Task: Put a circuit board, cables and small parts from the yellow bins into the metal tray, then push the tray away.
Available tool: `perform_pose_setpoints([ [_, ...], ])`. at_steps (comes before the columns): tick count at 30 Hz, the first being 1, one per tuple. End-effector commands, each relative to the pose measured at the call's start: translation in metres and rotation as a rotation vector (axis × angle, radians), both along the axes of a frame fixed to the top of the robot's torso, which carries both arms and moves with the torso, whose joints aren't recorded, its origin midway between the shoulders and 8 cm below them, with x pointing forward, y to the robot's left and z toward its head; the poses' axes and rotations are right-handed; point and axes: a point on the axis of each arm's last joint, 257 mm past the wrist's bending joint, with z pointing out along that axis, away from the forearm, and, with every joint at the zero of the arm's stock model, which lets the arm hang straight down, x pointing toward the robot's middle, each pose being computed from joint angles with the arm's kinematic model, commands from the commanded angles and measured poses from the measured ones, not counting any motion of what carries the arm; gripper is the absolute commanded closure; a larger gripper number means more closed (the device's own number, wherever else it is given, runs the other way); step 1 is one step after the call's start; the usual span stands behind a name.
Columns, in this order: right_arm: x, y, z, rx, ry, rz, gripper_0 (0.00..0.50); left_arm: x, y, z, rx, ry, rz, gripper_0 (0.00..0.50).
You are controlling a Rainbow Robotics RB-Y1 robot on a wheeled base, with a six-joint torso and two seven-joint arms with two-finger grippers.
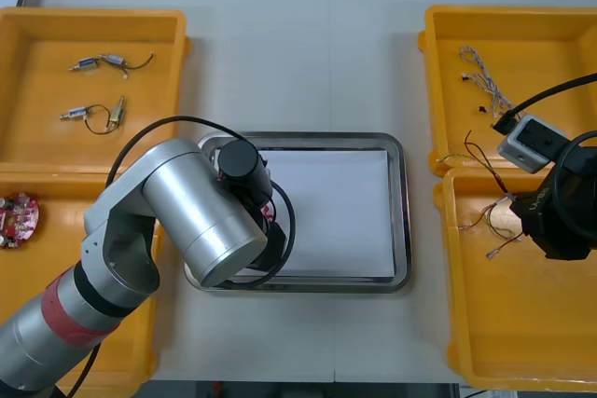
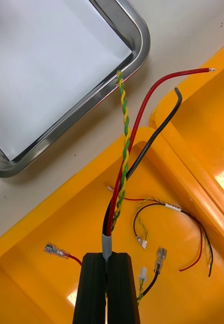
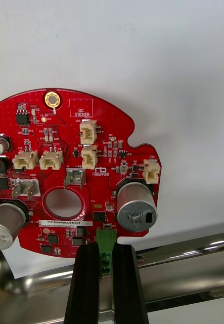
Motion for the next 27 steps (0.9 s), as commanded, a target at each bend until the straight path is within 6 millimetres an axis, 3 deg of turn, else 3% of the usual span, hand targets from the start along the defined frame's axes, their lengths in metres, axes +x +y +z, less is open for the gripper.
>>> perform_pose_setpoints([
  [1,-0.001,0.003,0.011,-0.021,-0.025,0.010,0.500,0.004,-0.008,0.004,0.057,-0.024,-0.117,0.500],
  [8,-0.001,0.004,0.012,-0.018,-0.027,0.005,0.500,0.001,0.004,-0.002,0.095,-0.015,-0.114,0.500],
  [21,-0.003,0.007,0.012,-0.003,-0.022,0.000,0.500,-0.001,0.010,-0.004,0.111,-0.004,-0.115,0.500],
  [22,-0.003,0.008,0.012,-0.001,-0.021,0.000,0.500,-0.002,0.010,-0.004,0.113,-0.004,-0.116,0.490],
  [27,-0.004,0.008,0.013,0.002,-0.022,-0.004,0.500,0.001,0.009,-0.003,0.106,-0.012,-0.114,0.345],
])
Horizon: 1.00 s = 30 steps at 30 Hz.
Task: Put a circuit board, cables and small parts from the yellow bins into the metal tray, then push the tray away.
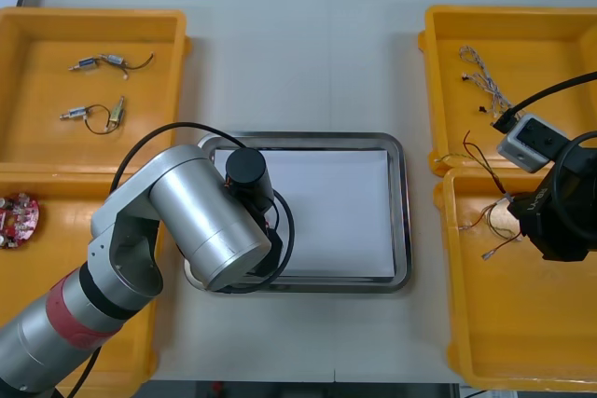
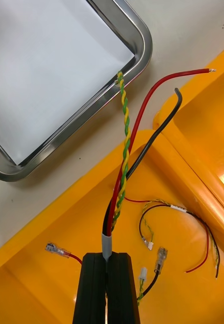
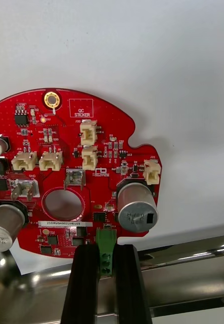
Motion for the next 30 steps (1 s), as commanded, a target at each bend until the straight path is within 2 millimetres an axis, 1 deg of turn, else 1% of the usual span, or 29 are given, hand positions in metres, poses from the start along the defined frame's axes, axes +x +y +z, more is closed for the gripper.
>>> perform_pose_setpoints([
  [1,-0.001,0.004,0.011,-0.020,-0.028,0.008,0.500,0.006,0.002,0.007,0.062,-0.031,-0.119,0.321],
  [2,-0.001,0.004,0.012,-0.020,-0.028,0.007,0.500,0.006,0.002,0.007,0.060,-0.033,-0.120,0.248],
  [3,-0.001,0.004,0.012,-0.020,-0.028,0.006,0.500,0.006,0.002,0.007,0.060,-0.034,-0.120,0.192],
  [4,-0.001,0.004,0.012,-0.020,-0.029,0.006,0.500,0.006,0.002,0.007,0.060,-0.034,-0.120,0.188],
  [5,-0.001,0.004,0.012,-0.019,-0.029,0.005,0.500,0.007,0.002,0.007,0.059,-0.035,-0.121,0.153],
  [6,-0.002,0.005,0.012,-0.018,-0.030,0.007,0.500,0.007,0.003,0.007,0.060,-0.038,-0.120,0.106],
  [7,-0.001,0.004,0.012,-0.021,-0.031,0.005,0.500,0.008,0.003,0.007,0.059,-0.039,-0.117,0.075],
  [8,-0.002,0.005,0.013,-0.019,-0.033,0.009,0.500,0.008,0.004,0.008,0.060,-0.039,-0.117,0.021],
  [9,-0.002,0.005,0.013,-0.021,-0.035,0.007,0.500,0.009,0.004,0.009,0.056,-0.041,-0.114,0.000],
  [12,-0.002,0.005,0.013,-0.018,-0.032,0.005,0.500,0.011,0.004,0.014,0.040,-0.044,-0.112,0.000],
  [16,-0.002,0.005,0.013,-0.019,-0.033,0.006,0.500,0.012,0.005,0.026,0.012,-0.047,-0.100,0.000],
  [19,-0.002,0.005,0.013,-0.019,-0.032,0.005,0.500,0.011,0.007,0.042,-0.009,-0.052,-0.094,0.000],
  [22,-0.002,0.005,0.013,-0.017,-0.032,0.006,0.500,0.005,0.008,0.066,-0.049,-0.064,-0.095,0.000],
  [23,-0.002,0.005,0.013,-0.019,-0.032,0.005,0.500,0.006,0.007,0.071,-0.062,-0.074,-0.097,0.000],
  [24,-0.002,0.005,0.013,-0.018,-0.031,0.004,0.500,0.007,0.004,0.084,-0.093,-0.099,-0.098,0.000],
  [25,-0.002,0.005,0.013,-0.019,-0.032,0.005,0.500,0.008,0.004,0.090,-0.105,-0.111,-0.101,0.000],
  [26,-0.002,0.005,0.013,-0.019,-0.032,0.005,0.500,0.009,0.003,0.101,-0.132,-0.133,-0.103,0.000],
  [27,-0.002,0.005,0.013,-0.018,-0.031,0.004,0.500,0.011,0.005,0.113,-0.155,-0.159,-0.100,0.000],
  [28,-0.002,0.005,0.013,-0.018,-0.031,0.004,0.500,0.012,0.007,0.119,-0.164,-0.171,-0.100,0.000],
  [30,-0.002,0.005,0.013,-0.019,-0.032,0.005,0.500,0.016,0.017,0.140,-0.188,-0.220,-0.091,0.000],
])
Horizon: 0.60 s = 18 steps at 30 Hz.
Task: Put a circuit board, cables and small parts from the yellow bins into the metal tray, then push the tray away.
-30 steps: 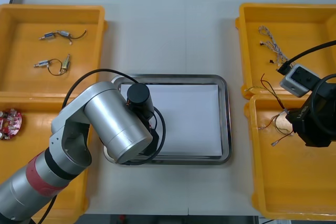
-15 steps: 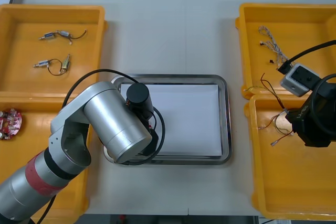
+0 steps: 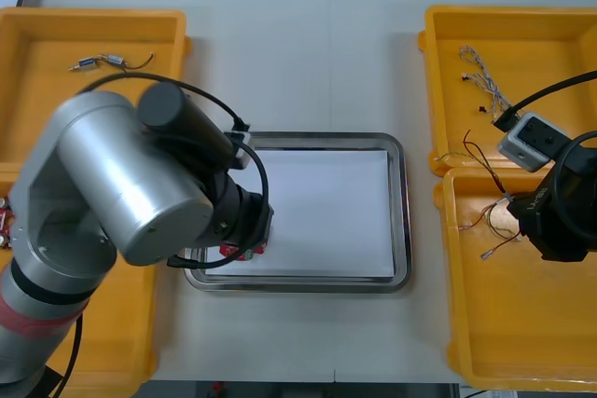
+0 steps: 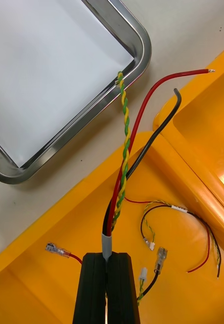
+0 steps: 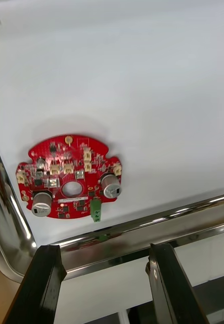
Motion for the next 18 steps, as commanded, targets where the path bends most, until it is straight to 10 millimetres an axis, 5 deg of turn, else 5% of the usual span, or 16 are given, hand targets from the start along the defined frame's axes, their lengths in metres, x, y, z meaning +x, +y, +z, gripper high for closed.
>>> perform_pose_setpoints([
  [1,-0.001,0.002,0.011,-0.028,-0.028,0.014,0.500,0.015,0.025,0.055,-0.019,-0.142,-0.031,0.000],
  [7,-0.001,0.004,0.011,-0.029,-0.030,0.019,0.500,0.018,0.091,0.077,-0.010,-0.181,0.047,0.000],
  [18,0.000,0.020,0.015,-0.029,-0.037,0.069,0.500,0.012,0.220,0.087,0.090,-0.189,0.181,0.000],
])
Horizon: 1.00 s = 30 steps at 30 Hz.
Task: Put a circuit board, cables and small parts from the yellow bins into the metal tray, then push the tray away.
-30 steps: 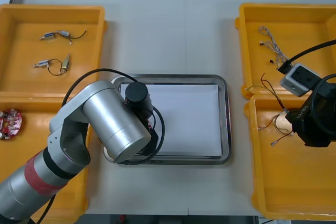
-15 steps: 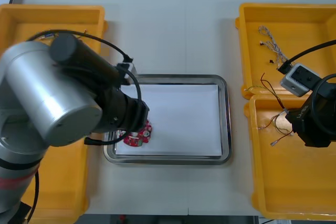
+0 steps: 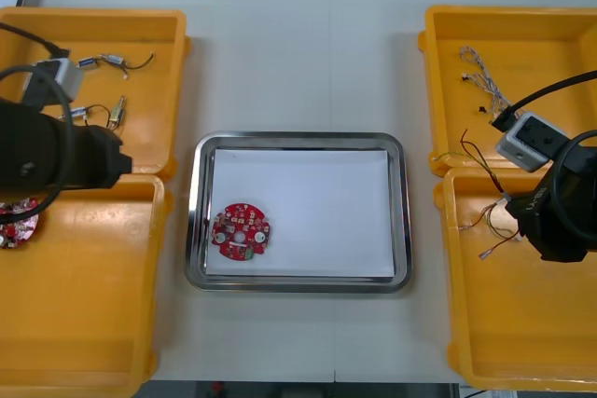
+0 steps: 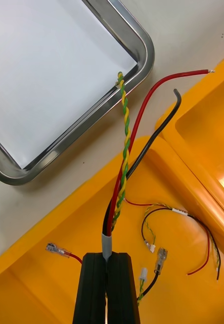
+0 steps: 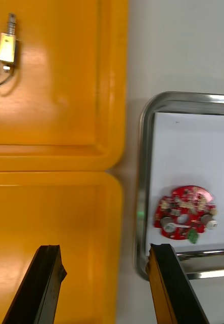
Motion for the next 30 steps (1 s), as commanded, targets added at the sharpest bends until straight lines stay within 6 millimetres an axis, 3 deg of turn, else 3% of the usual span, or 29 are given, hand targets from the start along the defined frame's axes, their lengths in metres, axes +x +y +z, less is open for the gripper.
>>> perform_pose_setpoints([
  [1,0.001,0.018,0.013,-0.032,-0.033,0.060,0.500,-0.011,0.063,0.002,0.143,0.008,-0.021,0.000],
  [6,0.001,0.036,0.012,-0.044,-0.031,0.111,0.500,-0.007,0.097,-0.002,0.142,0.040,0.020,0.000],
  [10,-0.002,0.055,0.004,-0.071,-0.011,0.178,0.500,-0.005,0.120,-0.017,0.157,0.097,0.045,0.000],
  [17,-0.003,0.079,-0.011,-0.155,0.020,0.273,0.500,-0.002,0.145,-0.038,0.203,0.176,0.010,0.000],
  [23,0.001,0.092,-0.023,-0.240,0.043,0.333,0.500,0.003,0.152,-0.031,0.231,0.172,-0.010,0.000],
  [30,0.009,0.117,-0.043,-0.339,0.045,0.420,0.500,0.023,0.158,-0.001,0.220,0.119,0.019,0.000],
])
